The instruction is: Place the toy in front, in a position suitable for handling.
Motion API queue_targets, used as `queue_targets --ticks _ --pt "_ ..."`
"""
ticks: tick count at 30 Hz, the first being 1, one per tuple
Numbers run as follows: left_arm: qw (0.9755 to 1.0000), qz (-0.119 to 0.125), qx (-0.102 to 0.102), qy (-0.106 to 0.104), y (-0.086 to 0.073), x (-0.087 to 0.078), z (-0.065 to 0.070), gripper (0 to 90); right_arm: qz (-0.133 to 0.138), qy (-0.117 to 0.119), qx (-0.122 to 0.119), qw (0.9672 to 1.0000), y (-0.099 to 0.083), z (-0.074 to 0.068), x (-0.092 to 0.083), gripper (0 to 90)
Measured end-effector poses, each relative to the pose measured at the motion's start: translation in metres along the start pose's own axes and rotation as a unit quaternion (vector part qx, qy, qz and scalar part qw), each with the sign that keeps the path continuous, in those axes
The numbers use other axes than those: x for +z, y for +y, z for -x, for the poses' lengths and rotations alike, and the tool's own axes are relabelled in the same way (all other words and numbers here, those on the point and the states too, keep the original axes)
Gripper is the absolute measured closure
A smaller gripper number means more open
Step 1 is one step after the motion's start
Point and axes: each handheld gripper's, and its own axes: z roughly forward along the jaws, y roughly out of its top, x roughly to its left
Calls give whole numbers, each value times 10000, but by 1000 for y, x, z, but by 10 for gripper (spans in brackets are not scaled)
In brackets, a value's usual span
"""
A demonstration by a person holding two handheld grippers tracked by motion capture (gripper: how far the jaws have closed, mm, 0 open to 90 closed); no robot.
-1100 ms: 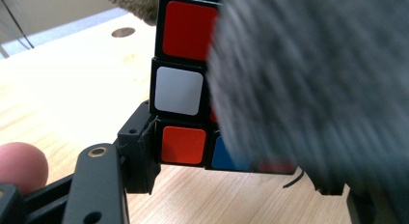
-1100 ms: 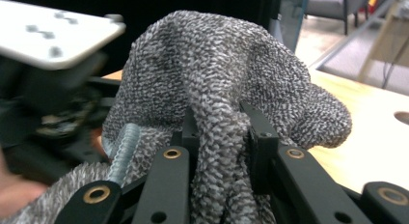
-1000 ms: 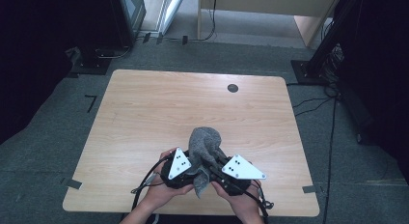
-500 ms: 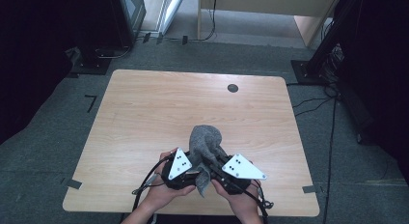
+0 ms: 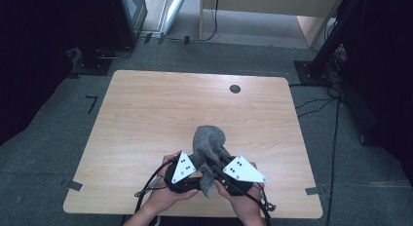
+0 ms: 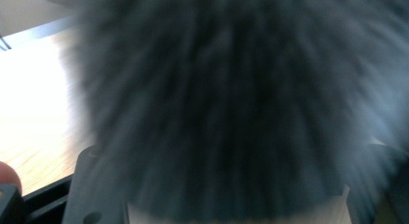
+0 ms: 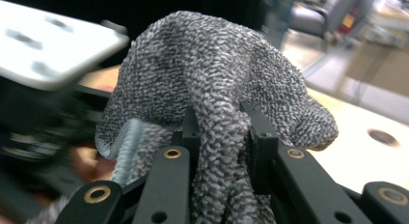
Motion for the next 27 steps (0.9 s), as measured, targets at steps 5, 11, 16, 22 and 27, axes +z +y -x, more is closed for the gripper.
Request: queue_targets --ticks 5,11,16,22,27 --pt "9993 23 -364 -70 -1 1 -9 342 1 143 32 9999 -3 -2 -2 756" --pt "9997 -12 -135 -220 -3 5 0 342 35 197 -262 9995 0 -11 2 752" --pt "9996 -26 -272 -94 -2 3 -7 342 -48 -27 130 9999 -8 9 1 754" --pt "9992 -43 -278 -290 -5 6 -1 343 49 480 -115 9988 -2 -12 1 750" --pt "9992 64 -311 -228 -3 2 -5 342 25 227 160 9996 -1 4 2 752"
